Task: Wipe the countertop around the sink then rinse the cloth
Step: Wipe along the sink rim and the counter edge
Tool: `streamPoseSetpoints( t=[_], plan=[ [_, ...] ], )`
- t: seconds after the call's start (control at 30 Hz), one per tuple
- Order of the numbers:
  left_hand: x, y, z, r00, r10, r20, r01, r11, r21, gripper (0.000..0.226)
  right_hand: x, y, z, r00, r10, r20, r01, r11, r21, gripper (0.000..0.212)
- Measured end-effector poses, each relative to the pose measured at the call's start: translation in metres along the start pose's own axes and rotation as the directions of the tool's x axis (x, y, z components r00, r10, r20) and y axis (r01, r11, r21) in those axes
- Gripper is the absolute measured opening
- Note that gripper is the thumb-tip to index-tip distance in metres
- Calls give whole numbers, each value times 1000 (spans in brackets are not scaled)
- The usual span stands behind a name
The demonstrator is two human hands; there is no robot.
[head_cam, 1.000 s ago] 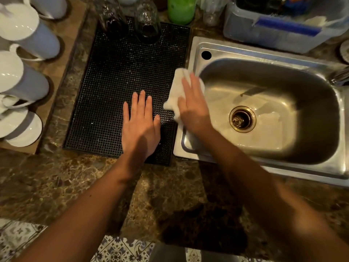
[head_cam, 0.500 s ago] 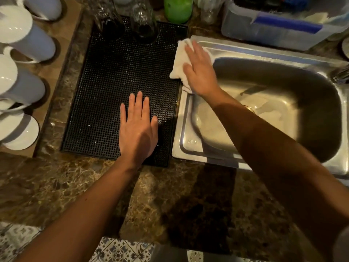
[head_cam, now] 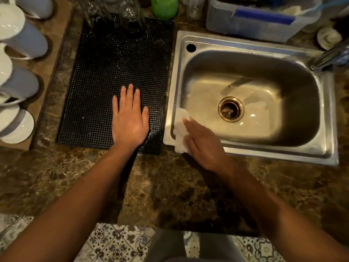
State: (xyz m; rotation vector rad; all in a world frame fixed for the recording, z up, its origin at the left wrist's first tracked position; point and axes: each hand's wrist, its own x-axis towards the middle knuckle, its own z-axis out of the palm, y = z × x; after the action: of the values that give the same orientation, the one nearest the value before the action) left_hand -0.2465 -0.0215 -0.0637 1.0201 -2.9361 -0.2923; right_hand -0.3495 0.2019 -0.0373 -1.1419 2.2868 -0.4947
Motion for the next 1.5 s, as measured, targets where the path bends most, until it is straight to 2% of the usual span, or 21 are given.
streamPoseSetpoints(
  t=[0.1, 0.2, 0.27, 0.43, 0.57, 0.77, 0.83, 0.97, 1.07, 1.2, 1.27, 1.37, 1.5],
  plan=[
    [0, 0, -1, 1000, 9, -5, -9, 1000, -12, 64, -25, 31, -18, 998, 69, 0, -68, 989, -135, 49],
    [-1, -1, 2, 1000, 3, -14, -3, 1000, -5, 63, -32, 54, -39, 965, 263, 7, -259, 954, -151, 35],
    [1, -1, 2, 1000, -2, -22, 2, 1000, 3, 63, -29, 52, -37, 950, 310, -33, -311, 936, -162, 35],
    [2, -1, 2, 1000, 0, -28, 0, 1000, -2, 64, 7, -3, 14, 954, 273, -121, -297, 911, -287, 50],
    [1, -1, 3, 999, 6, -35, -7, 1000, -7, 64, 43, -43, 29, 913, 347, -217, -388, 900, -196, 49],
    [-1, -2, -2, 1000, 12, -23, -13, 1000, -27, 64, -14, -13, 23, 946, 171, -277, -232, 951, -204, 41],
    [-3, -1, -3, 1000, 18, -19, -19, 999, -37, 65, -40, 13, 12, 937, 197, -287, -261, 944, -203, 41],
    [-15, 2, -6, 999, 22, 38, -20, 999, -43, 70, -78, 77, -26, 874, 319, -366, -412, 886, -212, 47],
    [-47, 8, -6, 997, 58, 57, -56, 998, -32, 73, -100, 120, -47, 817, 377, -437, -500, 839, -212, 43],
    [-89, 15, -1, 996, 39, 76, -37, 999, -23, 72, -104, 120, -36, 706, 446, -551, -572, 817, -72, 40],
    [-96, 17, -1, 995, 26, 98, -22, 999, -34, 73, -95, 96, -20, 728, 418, -543, -544, 835, -86, 36],
    [-100, 18, -4, 992, 22, 125, -16, 999, -50, 75, -76, 53, 11, 837, 269, -477, -391, 903, -176, 41],
    [-104, 20, -6, 990, 6, 142, 1, 999, -49, 72, -51, 12, 37, 904, 92, -418, -143, 985, -93, 43]
  ],
)
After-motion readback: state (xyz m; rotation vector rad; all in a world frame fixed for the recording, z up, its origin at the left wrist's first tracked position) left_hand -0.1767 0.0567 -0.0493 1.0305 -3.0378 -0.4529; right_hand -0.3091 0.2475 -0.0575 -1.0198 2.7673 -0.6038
